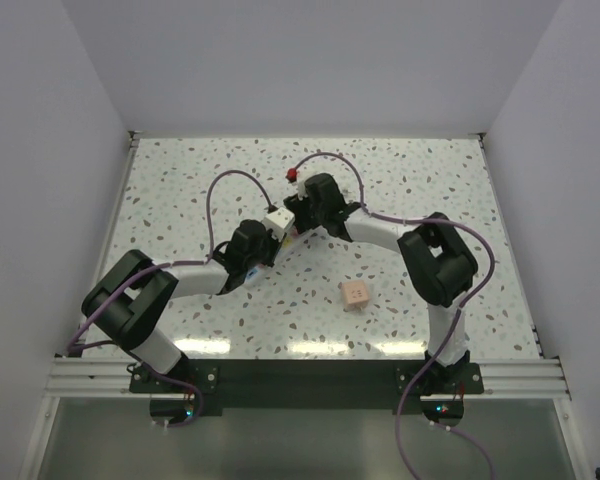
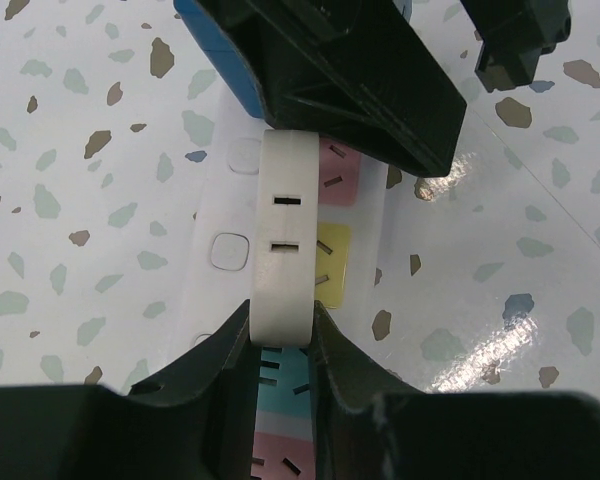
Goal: Insert the plug
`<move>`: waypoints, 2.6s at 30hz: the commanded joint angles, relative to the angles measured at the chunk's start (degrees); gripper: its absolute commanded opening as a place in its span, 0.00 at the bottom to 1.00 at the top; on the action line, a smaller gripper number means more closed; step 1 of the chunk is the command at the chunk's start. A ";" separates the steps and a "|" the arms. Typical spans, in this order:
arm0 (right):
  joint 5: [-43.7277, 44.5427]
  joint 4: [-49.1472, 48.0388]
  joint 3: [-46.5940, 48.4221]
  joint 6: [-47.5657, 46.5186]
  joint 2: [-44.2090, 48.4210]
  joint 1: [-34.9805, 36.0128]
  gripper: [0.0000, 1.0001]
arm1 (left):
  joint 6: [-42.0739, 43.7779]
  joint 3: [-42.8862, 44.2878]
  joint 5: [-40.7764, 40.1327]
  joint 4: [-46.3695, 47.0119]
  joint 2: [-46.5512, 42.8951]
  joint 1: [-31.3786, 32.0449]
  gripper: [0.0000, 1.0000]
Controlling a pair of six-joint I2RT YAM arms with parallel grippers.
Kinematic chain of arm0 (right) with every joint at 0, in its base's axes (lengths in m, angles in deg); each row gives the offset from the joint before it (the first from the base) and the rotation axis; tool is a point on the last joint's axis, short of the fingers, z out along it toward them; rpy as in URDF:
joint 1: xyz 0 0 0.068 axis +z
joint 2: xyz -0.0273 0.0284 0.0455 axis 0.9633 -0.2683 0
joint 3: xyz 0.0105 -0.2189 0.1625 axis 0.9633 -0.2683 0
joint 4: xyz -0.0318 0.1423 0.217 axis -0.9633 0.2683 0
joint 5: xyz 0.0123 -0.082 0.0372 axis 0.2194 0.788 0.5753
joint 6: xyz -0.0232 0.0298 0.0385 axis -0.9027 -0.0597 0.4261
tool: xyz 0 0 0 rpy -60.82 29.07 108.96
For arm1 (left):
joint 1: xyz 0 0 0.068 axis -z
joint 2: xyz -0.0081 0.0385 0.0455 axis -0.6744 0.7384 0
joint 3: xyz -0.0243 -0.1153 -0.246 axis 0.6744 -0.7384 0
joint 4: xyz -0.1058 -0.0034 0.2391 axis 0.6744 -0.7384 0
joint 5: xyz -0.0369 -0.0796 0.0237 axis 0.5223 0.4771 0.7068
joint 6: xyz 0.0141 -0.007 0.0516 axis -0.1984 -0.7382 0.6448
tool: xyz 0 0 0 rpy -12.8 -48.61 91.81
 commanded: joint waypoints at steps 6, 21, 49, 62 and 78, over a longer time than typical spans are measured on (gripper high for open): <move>-1.21 10.28 -14.68 12.60 -12.50 5.09 0.00 | -3.10 -0.63 14.68 -1.92 1.57 3.85 0.00; 1.08 -0.79 -24.97 18.06 -10.65 6.14 0.00 | -3.63 -1.34 14.67 -1.66 0.25 3.76 0.00; 6.18 1.75 -25.76 17.97 3.23 7.02 0.31 | -4.07 -0.37 13.09 -2.98 0.43 3.76 0.00; 6.62 -2.91 -29.37 17.36 7.99 7.02 0.52 | -4.16 0.24 12.30 -3.59 1.04 3.76 0.00; 4.42 -5.64 -30.51 16.74 9.48 7.02 0.80 | -4.51 0.42 11.95 -3.68 1.48 3.76 0.00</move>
